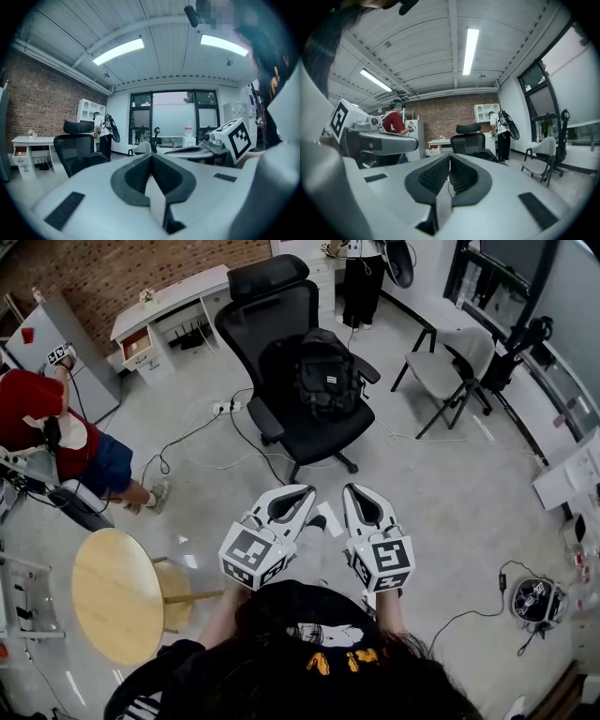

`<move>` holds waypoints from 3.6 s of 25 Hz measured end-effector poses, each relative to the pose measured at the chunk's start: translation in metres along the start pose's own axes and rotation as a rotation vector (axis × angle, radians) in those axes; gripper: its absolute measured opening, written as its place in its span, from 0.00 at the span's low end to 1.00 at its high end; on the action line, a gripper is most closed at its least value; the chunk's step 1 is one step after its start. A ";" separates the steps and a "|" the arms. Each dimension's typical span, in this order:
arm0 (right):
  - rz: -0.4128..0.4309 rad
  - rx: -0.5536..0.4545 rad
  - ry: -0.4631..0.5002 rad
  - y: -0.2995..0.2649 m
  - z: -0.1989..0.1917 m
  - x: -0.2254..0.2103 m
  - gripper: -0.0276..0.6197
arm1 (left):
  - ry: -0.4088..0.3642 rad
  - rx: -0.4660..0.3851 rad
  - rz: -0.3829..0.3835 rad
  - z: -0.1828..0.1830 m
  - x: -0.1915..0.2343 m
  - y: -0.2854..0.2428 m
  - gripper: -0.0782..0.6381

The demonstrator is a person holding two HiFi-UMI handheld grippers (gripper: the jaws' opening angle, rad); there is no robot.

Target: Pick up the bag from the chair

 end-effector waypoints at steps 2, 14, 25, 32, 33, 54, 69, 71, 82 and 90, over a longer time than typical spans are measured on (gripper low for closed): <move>-0.007 0.000 -0.006 -0.004 0.001 -0.006 0.06 | -0.003 0.008 -0.012 0.000 0.001 -0.006 0.12; -0.005 0.052 0.004 -0.059 -0.001 -0.045 0.06 | 0.049 0.028 -0.029 -0.010 0.050 -0.063 0.12; 0.022 0.106 0.034 -0.170 0.010 -0.122 0.06 | 0.089 0.029 -0.017 -0.010 0.140 -0.159 0.12; 0.065 0.148 0.059 -0.245 0.021 -0.151 0.06 | 0.119 0.027 0.040 -0.006 0.211 -0.199 0.12; 0.068 0.150 0.062 -0.253 0.022 -0.155 0.06 | 0.122 0.023 0.044 -0.005 0.219 -0.203 0.12; 0.112 0.181 0.108 -0.334 0.031 -0.186 0.06 | 0.150 -0.012 0.090 -0.005 0.274 -0.248 0.12; 0.271 0.244 0.143 -0.472 0.023 -0.274 0.06 | 0.170 0.008 0.250 -0.005 0.357 -0.344 0.12; 0.290 0.265 0.152 -0.490 0.019 -0.284 0.06 | 0.172 0.011 0.273 -0.003 0.366 -0.356 0.12; 0.376 0.340 0.236 -0.564 -0.001 -0.325 0.06 | 0.204 0.055 0.398 -0.011 0.395 -0.386 0.12; 0.389 0.375 0.331 -0.623 -0.008 -0.349 0.19 | 0.229 0.074 0.439 -0.018 0.406 -0.399 0.12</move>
Point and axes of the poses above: the fingertips, and each gripper's own axes: y backward along the fingers, x to its left, z out of its top, the point moved 10 cm from there along y, backward along the fingers, and after that the axes turned 3 degrees about -z, right-handed, at the moved point
